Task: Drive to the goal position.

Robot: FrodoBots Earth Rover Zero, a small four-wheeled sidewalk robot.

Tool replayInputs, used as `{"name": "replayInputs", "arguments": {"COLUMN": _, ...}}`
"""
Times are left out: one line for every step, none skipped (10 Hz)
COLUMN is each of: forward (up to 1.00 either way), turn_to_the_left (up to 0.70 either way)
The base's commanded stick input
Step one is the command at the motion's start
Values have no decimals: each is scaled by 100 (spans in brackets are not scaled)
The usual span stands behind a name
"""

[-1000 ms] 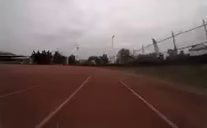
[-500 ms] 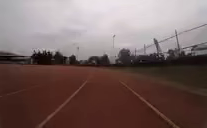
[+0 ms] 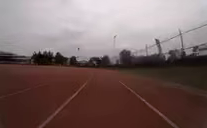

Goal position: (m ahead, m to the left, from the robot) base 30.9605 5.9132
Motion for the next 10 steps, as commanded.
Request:
{"name": "replayInputs", "arguments": {"forward": 70, "turn_to_the_left": 0}}
{"name": "replayInputs", "arguments": {"forward": 70, "turn_to_the_left": 0}}
{"name": "replayInputs", "arguments": {"forward": 70, "turn_to_the_left": 0}}
{"name": "replayInputs", "arguments": {"forward": 70, "turn_to_the_left": 0}}
{"name": "replayInputs", "arguments": {"forward": 70, "turn_to_the_left": 0}}
{"name": "replayInputs", "arguments": {"forward": 70, "turn_to_the_left": 0}}
{"name": "replayInputs", "arguments": {"forward": 70, "turn_to_the_left": 0}}
{"name": "replayInputs", "arguments": {"forward": 70, "turn_to_the_left": 0}}
{"name": "replayInputs", "arguments": {"forward": 70, "turn_to_the_left": 0}}
{"name": "replayInputs", "arguments": {"forward": 70, "turn_to_the_left": 0}}
